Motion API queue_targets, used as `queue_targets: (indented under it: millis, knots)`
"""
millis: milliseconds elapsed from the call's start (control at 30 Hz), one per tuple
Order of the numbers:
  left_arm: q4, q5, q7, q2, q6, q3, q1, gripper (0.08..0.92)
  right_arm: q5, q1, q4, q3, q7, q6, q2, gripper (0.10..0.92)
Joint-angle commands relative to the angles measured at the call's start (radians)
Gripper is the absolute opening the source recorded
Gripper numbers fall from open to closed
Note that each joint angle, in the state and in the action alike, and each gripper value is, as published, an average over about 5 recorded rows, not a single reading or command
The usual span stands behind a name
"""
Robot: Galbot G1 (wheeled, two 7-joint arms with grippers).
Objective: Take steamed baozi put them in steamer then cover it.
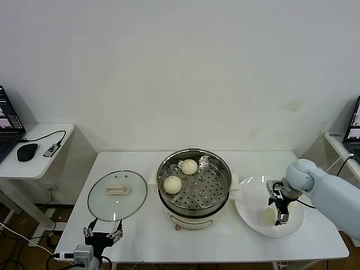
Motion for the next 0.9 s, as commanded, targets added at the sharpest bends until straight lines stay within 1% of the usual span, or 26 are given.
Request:
queue_targets:
  millis: [33,133,233,400,500,700,900]
  knots:
    - [0.002,0.001,-0.001,-0.001,0.000,0.001,-0.002,0.823,-0.013,-0.007,-0.015,0.003,0.003,0.017,0.012,0.823]
    - [0.003,0.002,-0.001,-0.002,0.000,0.002,-0.001,0.823,-0.013,-0.007,-0.016,0.004,0.003,0.020,0.010,0.823]
    - [0.003,0.002,-0.001,-0.002,0.000,0.003,-0.001,0.823,-0.012,-0.007,-0.015,0.004,0.004,0.022,0.008,0.802]
    - [0.003,0.003,-0.001,-0.004,0.000,0.005,-0.002,0.823,-0.010,-0.007,-0.013,0.007,0.006,0.019,0.002,0.679]
    - [0.002,0.004,-0.001,-0.004,0.000,0.006,-0.002,0.823,-0.005,-0.003,-0.009,0.011,0.005,0.017,-0.005,0.629]
    - [0.002,0.004,-0.002,-0.004,0.000,0.008,-0.009,0.823,0.039,0.087,0.031,-0.025,-0.018,0.005,-0.055,0.604]
    - [-0.005,0.021,-0.004,-0.010,-0.003,0.011,-0.017,0.823,0.167,0.356,0.087,-0.177,-0.055,-0.012,-0.101,0.602]
